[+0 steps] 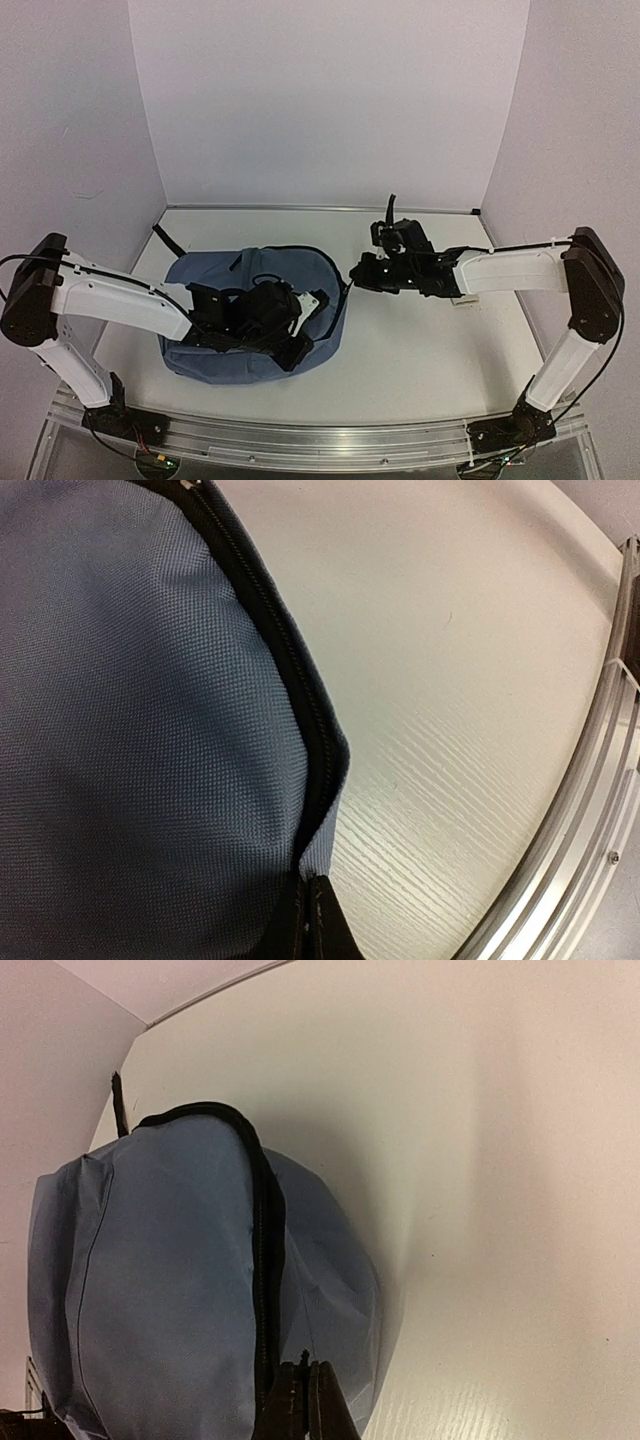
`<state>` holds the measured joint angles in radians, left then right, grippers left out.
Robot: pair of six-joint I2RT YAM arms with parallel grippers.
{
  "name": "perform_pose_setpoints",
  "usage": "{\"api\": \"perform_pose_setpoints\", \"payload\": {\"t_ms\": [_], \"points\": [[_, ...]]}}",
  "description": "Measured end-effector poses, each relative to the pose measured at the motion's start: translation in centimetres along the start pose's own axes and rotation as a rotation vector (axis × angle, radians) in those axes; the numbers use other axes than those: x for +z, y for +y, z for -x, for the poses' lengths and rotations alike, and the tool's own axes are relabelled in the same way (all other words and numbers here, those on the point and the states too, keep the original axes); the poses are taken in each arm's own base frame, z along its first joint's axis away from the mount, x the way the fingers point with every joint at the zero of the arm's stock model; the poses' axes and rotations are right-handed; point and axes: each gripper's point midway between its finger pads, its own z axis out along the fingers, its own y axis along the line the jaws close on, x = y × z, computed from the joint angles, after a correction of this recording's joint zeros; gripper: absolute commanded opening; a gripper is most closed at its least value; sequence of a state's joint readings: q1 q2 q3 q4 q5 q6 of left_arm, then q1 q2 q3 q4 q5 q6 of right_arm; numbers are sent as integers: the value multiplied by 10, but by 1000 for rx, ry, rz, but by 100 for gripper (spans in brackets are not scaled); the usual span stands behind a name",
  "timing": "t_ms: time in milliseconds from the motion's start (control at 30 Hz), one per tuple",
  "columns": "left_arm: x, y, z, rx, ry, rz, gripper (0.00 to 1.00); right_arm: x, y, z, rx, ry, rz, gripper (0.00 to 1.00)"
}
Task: Pack the student bag
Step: Zip the student bag at the center of the board.
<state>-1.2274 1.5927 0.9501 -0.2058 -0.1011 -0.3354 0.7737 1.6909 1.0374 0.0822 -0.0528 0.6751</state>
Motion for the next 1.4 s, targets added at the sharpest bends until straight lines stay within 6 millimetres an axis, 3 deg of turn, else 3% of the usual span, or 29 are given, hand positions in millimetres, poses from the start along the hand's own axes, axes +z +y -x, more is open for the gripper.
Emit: {"api": "perform_pose_setpoints", "payload": {"t_ms": [400, 667, 700, 800, 867, 967, 1167, 1300, 1400], "points": [[-16, -11, -21, -52, 95, -57, 0, 4, 6, 1, -17, 22, 33, 0], [-28, -14, -49, -108, 170, -94, 1, 20, 9, 8, -24, 14, 32, 0], [-29, -14, -52, -116, 176, -96, 8, 22, 8, 9, -24, 13, 32, 0], [-34, -13, -53, -148, 174, -86, 56, 26, 7, 11, -25, 10, 30, 0], [-38, -8, -53, -184, 171, -57, 76, 27, 7, 11, -25, 8, 29, 0], [-44, 8, -53, -259, 166, 8, 84, 27, 6, 15, -23, -4, 29, 0], [-64, 81, -26, -586, 73, 163, 91, 28, 0, 13, -20, -10, 18, 0], [-103, 126, -12, -810, -46, 282, 97, 28, -5, 10, -17, -7, 6, 0], [-136, 151, -20, -960, -102, 354, 97, 28, -5, 10, -15, -7, 6, 0]]}}
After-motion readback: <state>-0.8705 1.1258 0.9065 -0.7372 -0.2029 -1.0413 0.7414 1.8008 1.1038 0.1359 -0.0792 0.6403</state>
